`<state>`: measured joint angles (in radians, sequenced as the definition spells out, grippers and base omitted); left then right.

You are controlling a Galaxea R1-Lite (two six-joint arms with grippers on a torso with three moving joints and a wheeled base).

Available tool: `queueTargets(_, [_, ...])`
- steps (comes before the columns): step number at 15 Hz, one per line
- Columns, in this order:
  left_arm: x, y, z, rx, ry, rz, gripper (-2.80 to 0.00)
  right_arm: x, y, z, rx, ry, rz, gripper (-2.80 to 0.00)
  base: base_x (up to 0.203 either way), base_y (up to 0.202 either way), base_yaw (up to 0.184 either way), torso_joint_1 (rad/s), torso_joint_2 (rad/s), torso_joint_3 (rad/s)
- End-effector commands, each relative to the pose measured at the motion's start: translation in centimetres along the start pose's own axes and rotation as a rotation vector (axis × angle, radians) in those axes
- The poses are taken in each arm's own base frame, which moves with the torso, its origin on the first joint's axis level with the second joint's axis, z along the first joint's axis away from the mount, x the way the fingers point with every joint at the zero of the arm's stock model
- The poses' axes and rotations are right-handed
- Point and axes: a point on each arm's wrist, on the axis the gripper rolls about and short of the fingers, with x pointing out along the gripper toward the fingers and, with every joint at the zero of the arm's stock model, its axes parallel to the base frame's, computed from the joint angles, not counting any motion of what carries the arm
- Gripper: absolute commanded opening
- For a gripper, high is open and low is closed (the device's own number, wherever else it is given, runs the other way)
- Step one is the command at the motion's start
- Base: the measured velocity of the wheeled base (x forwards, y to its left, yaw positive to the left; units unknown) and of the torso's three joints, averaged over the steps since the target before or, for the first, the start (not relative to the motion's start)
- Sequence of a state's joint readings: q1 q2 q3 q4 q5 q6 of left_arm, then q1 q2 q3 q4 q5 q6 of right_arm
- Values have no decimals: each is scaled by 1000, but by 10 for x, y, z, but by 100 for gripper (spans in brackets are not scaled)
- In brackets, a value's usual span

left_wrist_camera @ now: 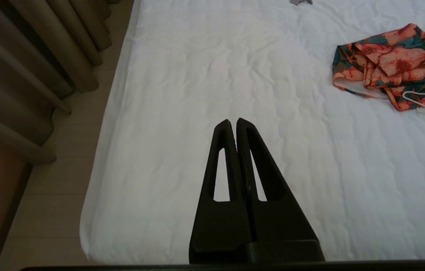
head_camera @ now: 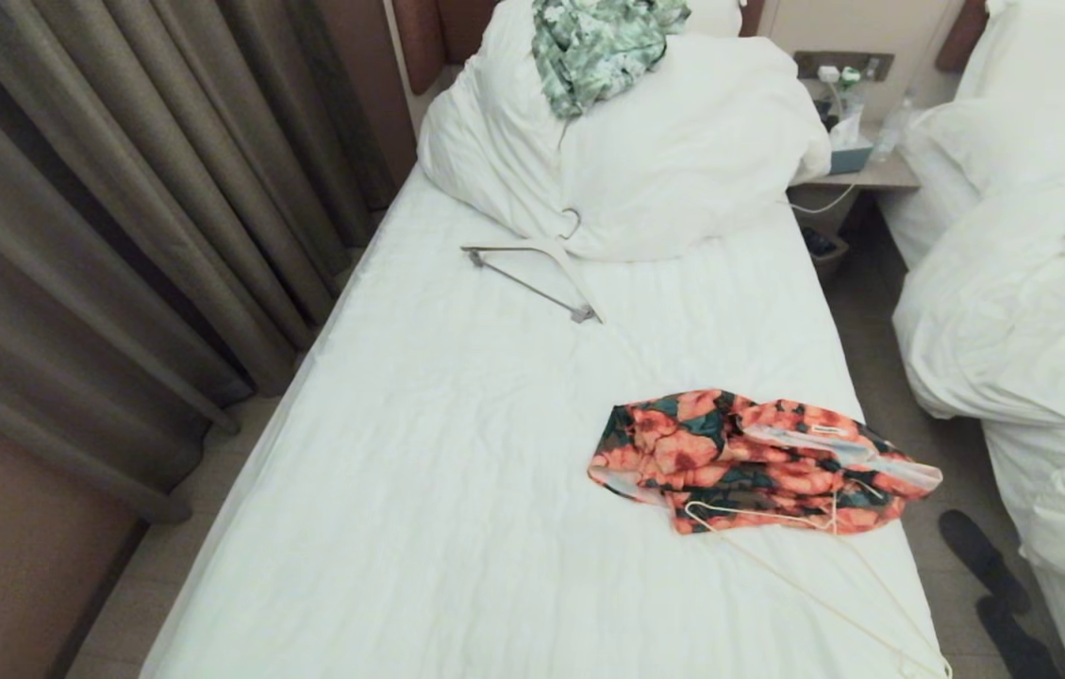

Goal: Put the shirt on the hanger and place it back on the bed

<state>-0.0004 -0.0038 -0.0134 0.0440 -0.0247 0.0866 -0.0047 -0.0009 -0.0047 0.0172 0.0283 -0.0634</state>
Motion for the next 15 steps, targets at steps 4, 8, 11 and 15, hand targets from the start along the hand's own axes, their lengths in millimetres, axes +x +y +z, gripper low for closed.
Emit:
queueTargets(4, [0,0,0,1,4,0,-280,0,0,0,-4,4,3,-280,0,0,0,0,0,0])
queueTargets(8, [0,0,0,1,4,0,-280,0,0,0,2,3,1,-280,0,0,0,0,0,0])
queueTargets(11, [0,0,0,1,4,-1,-280,0,0,1,38,-9,-16,-280,0,0,0,0,0,0])
queueTargets(15, [0,0,0,1,4,-1,-280,1,-1,1,57,-8,-21,-280,0,0,0,0,0,0])
